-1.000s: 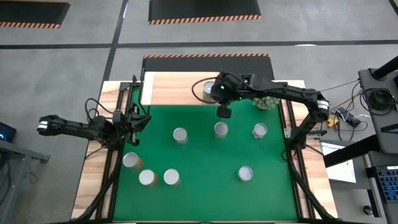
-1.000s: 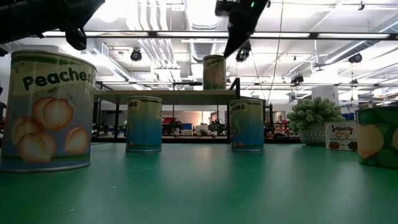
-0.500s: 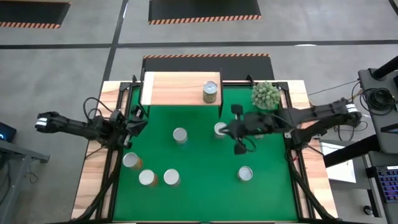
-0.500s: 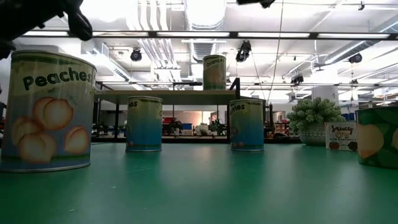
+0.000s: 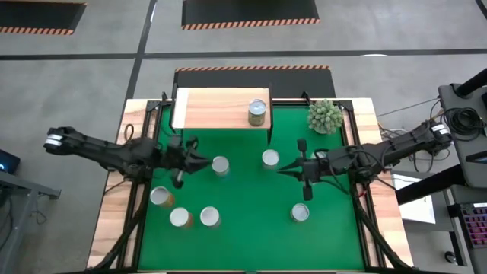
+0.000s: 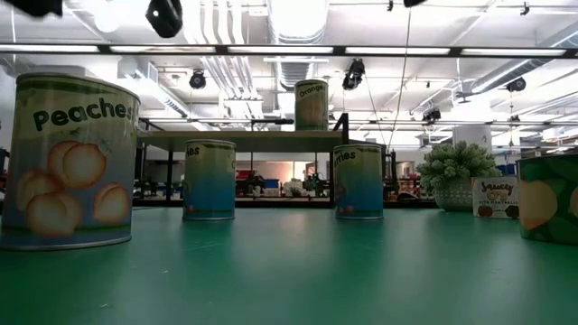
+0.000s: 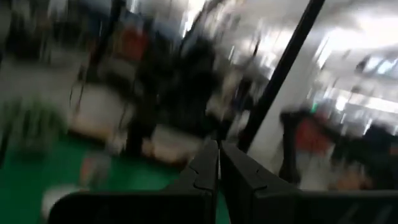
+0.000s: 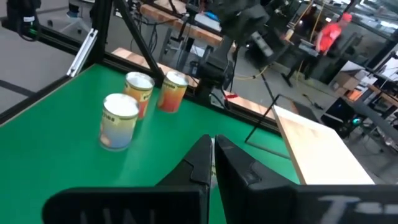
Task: Pick and place cans onto a shelf
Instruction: Put the bottom canned pineapple on the shelf
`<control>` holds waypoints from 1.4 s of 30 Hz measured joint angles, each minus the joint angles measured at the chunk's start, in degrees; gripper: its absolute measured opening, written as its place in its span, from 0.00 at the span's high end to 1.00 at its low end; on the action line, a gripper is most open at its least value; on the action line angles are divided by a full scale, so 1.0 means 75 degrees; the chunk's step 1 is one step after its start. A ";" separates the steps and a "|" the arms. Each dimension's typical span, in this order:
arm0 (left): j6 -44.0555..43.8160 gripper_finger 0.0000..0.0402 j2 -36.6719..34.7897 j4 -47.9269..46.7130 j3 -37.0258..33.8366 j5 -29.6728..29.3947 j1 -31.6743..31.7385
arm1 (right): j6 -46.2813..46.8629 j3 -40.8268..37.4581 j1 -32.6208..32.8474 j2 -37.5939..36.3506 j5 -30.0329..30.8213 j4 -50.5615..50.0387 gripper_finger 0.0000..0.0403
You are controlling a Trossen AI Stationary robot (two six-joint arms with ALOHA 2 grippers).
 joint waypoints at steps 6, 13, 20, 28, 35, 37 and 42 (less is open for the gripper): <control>-0.1475 1.00 0.0920 -0.5206 0.2229 -0.0035 -0.0768 | -0.0073 -0.0351 0.0000 -0.0553 0.0000 -0.0017 0.98; -0.3468 1.00 0.2867 -1.0391 0.4732 0.0289 -0.2102 | -0.0398 -0.0296 0.0000 -0.1125 -0.0006 -0.0055 0.98; -0.3585 1.00 0.4326 -1.1944 0.5502 0.0542 -0.3522 | -0.0529 -0.0489 -0.0003 -0.1179 -0.0007 -0.0181 0.98; -0.4958 0.99 0.4551 -1.2014 0.5391 0.0200 -0.4244 | -0.0654 -0.0488 0.0000 -0.1207 -0.0007 -0.0167 0.98; -0.5462 0.77 0.4524 -1.2158 0.5024 0.0283 -0.4303 | -0.0737 -0.0488 0.0000 -0.1198 -0.0009 -0.0166 0.98; -0.5512 0.67 0.4524 -1.2177 0.4867 0.0354 -0.4306 | -0.0719 -0.0488 0.0000 -0.1198 -0.0009 -0.0174 0.98; -0.5324 0.41 0.4524 -1.2183 0.4709 0.0347 -0.4306 | -0.0652 -0.0488 0.0000 -0.1195 -0.0009 -0.0255 0.98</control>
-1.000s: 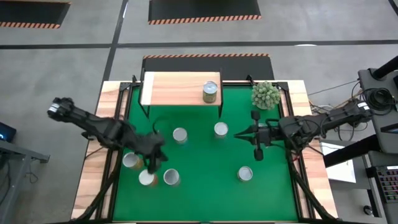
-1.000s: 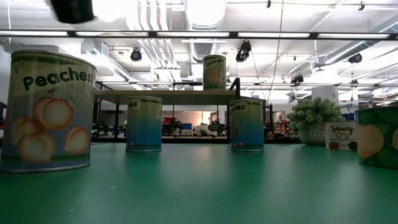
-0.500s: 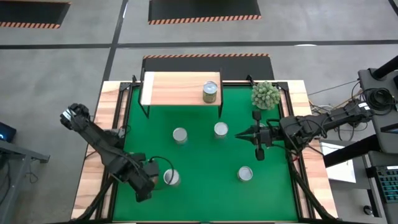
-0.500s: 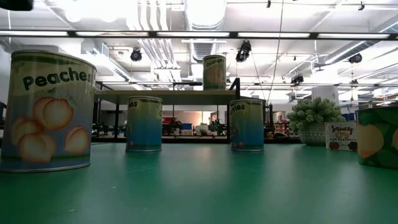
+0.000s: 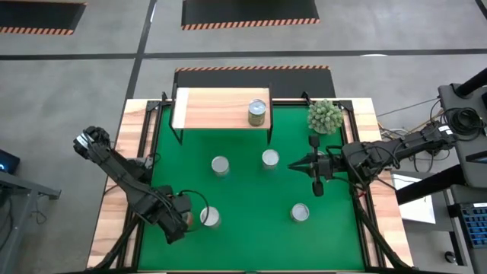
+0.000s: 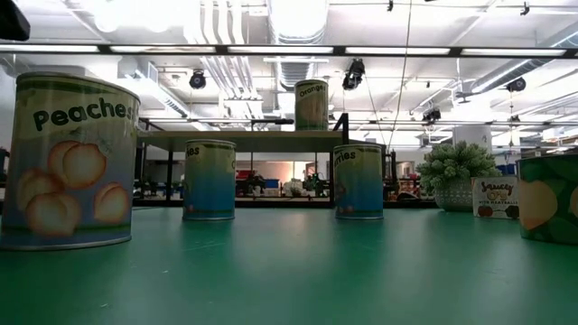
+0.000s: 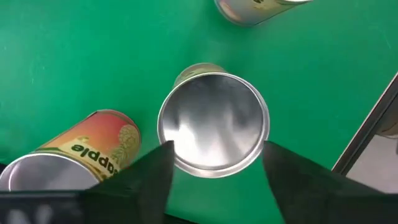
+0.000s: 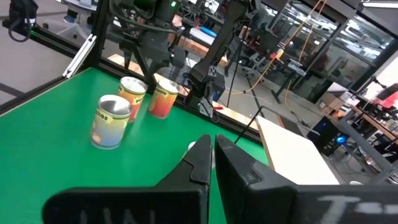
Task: Pick and place cans onto a shelf
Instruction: Put the bottom canned pineapple on the shelf
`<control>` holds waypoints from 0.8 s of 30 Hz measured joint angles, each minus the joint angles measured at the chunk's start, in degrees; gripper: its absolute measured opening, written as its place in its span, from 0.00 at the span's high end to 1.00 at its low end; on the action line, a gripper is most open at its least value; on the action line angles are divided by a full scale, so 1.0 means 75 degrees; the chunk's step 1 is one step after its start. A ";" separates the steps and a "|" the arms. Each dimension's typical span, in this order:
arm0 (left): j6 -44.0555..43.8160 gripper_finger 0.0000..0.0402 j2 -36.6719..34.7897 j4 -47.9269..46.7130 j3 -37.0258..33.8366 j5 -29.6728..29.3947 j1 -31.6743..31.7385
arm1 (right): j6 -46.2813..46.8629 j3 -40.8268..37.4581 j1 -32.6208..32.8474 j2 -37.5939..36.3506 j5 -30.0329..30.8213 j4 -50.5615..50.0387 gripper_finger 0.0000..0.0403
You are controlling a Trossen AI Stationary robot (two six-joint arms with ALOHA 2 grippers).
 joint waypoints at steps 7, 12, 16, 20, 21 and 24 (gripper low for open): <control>0.0231 0.21 0.0000 0.0007 -0.0082 -0.0198 -0.0006 | 0.0206 0.0000 0.0000 0.0000 -0.0003 -0.0045 0.98; 0.0393 0.20 0.0000 0.0109 -0.0233 -0.0220 -0.0006 | 0.0209 0.0000 0.0000 0.0006 -0.0001 -0.0045 0.98; 0.0395 0.20 0.0000 0.0180 -0.0236 -0.0221 -0.0006 | 0.0209 0.0000 0.0000 0.0006 -0.0003 -0.0045 0.98; 0.0381 0.20 0.0000 0.0273 -0.0236 -0.0221 -0.0003 | 0.0209 0.0000 0.0000 0.0006 -0.0001 -0.0045 0.98; 0.0376 0.20 0.0000 0.0305 -0.0236 -0.0221 0.0000 | 0.0209 0.0000 0.0000 0.0006 -0.0003 -0.0048 0.98; 0.0236 0.20 0.0000 0.0346 -0.0236 -0.0214 0.0000 | 0.0209 0.0000 0.0000 0.0006 -0.0003 -0.0048 0.98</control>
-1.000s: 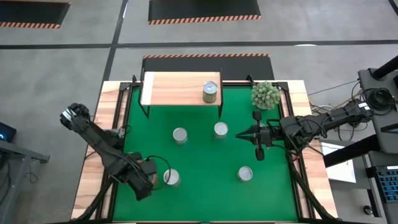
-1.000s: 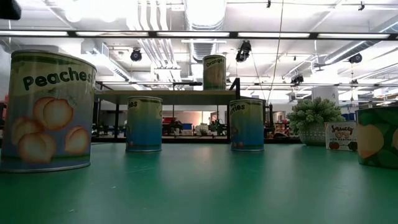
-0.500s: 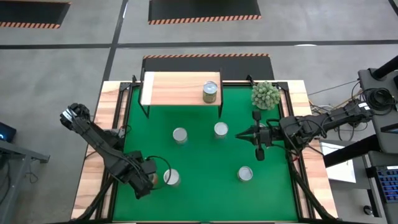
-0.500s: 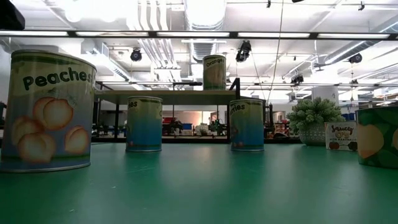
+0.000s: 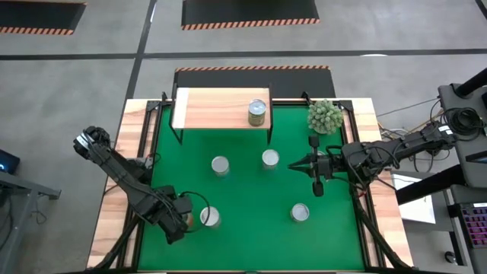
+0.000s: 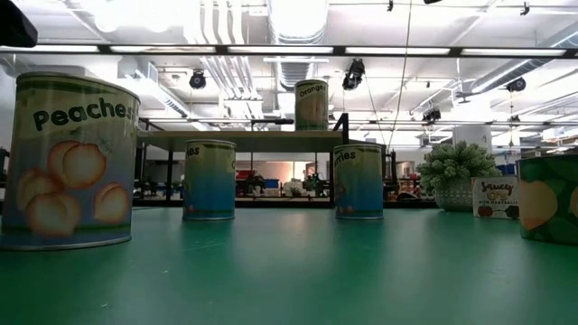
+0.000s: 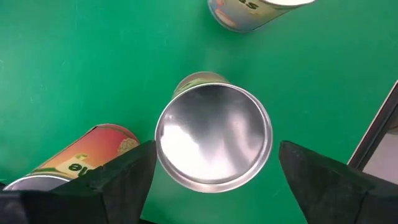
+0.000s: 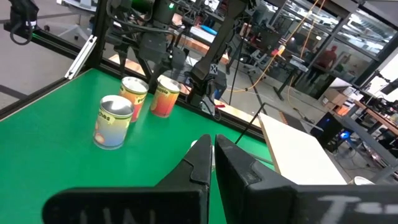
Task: Pick and place cans onto a shelf
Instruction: Put the bottom canned pineapple on the shelf
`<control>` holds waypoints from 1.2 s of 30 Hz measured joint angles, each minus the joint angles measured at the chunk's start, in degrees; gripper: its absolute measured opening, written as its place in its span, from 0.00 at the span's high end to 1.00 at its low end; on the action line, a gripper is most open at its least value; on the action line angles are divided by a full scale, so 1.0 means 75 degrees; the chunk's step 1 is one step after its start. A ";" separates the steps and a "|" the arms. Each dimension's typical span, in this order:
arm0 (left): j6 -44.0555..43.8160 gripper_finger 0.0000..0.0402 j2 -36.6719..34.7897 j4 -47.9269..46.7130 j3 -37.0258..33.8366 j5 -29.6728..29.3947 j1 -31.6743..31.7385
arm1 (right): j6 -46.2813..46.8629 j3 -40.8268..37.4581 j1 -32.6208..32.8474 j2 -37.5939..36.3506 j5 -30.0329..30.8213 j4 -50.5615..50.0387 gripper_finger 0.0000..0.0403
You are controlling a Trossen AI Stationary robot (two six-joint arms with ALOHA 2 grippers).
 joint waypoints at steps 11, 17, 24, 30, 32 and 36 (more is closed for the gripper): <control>-0.0218 0.19 -0.0020 0.0016 0.0137 0.0036 0.0032 | -0.0004 0.0000 0.0000 0.0000 0.0003 -0.0008 0.98; -0.0076 0.10 -0.0020 0.0030 0.0137 0.0228 0.0029 | -0.0003 -0.0003 0.0000 0.0000 0.0003 -0.0008 0.98; -0.0644 0.02 -0.0012 0.0040 0.0137 0.0822 0.0019 | 0.0058 -0.0009 -0.0002 0.0003 0.0003 -0.0052 0.98; 0.0062 0.06 0.0180 0.0050 0.0134 0.0658 0.0015 | 0.0044 -0.0009 -0.0003 0.0003 0.0003 -0.0106 0.98; 0.0423 0.06 0.0253 0.0046 0.0131 0.0435 0.0017 | 0.0047 -0.0009 -0.0003 0.0003 0.0003 -0.0136 0.98; 0.1012 0.07 0.0408 0.0014 0.0131 0.0193 0.0043 | 0.0050 -0.0009 -0.0003 0.0003 0.0003 -0.0157 0.98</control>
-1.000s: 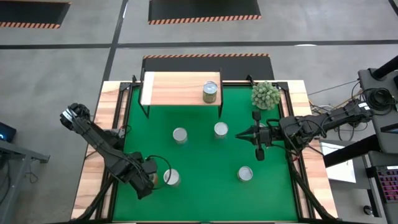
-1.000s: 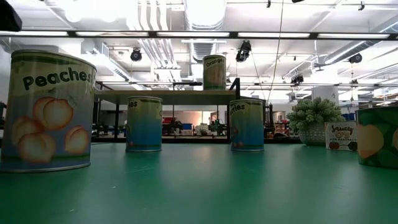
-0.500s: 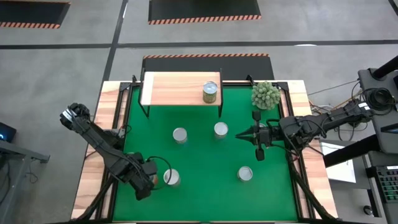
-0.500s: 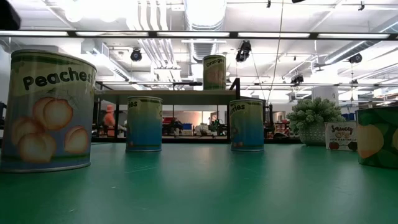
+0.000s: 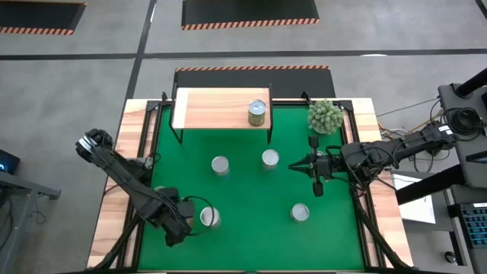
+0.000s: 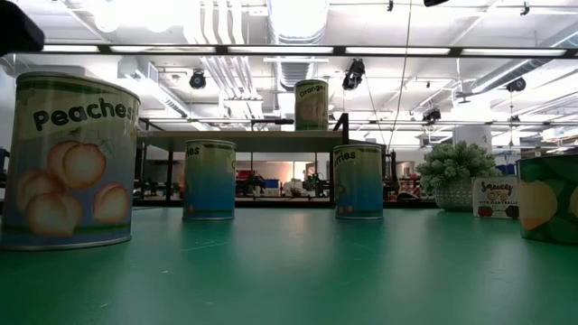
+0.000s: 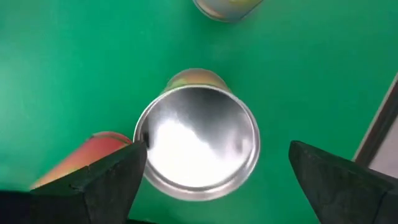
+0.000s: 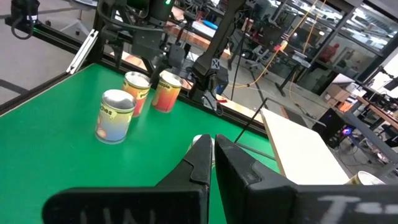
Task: Pick and place cans onto a shelf
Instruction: Put the bottom canned pineapple on the shelf
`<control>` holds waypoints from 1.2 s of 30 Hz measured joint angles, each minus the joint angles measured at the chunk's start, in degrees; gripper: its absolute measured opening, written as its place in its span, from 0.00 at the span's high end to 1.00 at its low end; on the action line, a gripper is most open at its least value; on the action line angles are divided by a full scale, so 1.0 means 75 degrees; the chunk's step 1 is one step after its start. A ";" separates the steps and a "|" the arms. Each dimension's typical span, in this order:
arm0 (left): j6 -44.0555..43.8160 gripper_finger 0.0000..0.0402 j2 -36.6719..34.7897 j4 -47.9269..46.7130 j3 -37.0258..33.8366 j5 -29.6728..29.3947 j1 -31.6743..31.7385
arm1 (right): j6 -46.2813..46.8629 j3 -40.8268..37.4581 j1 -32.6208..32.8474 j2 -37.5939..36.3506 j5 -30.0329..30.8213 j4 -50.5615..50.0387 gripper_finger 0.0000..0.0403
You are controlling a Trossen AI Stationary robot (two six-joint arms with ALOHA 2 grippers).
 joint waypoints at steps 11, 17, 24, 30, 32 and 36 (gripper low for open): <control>0.0079 0.07 0.0108 -0.0124 0.0041 -0.0136 0.0009 | 0.0038 0.0000 0.0000 0.0000 0.0000 -0.0006 0.98; 0.0064 0.07 0.0094 -0.0740 0.0582 -0.0630 0.0009 | 0.0032 0.0000 0.0000 0.0000 0.0003 -0.0012 0.98; 0.0089 0.07 0.0094 -0.0812 0.0386 -0.0720 0.0001 | 0.0040 0.0000 0.0000 0.0000 0.0003 -0.0065 0.98; 0.0084 0.07 0.0097 -0.0706 0.0335 -0.0708 0.0001 | 0.0064 0.0000 0.0000 0.0000 0.0003 -0.0076 0.98; 0.0015 0.07 0.0097 -0.0676 0.0335 -0.0702 -0.0002 | 0.0061 0.0000 0.0000 0.0000 0.0003 -0.0079 0.98; -0.0078 0.07 0.0097 -0.0649 0.0335 -0.0669 -0.0037 | 0.0064 0.0000 0.0000 0.0000 0.0003 -0.0111 0.98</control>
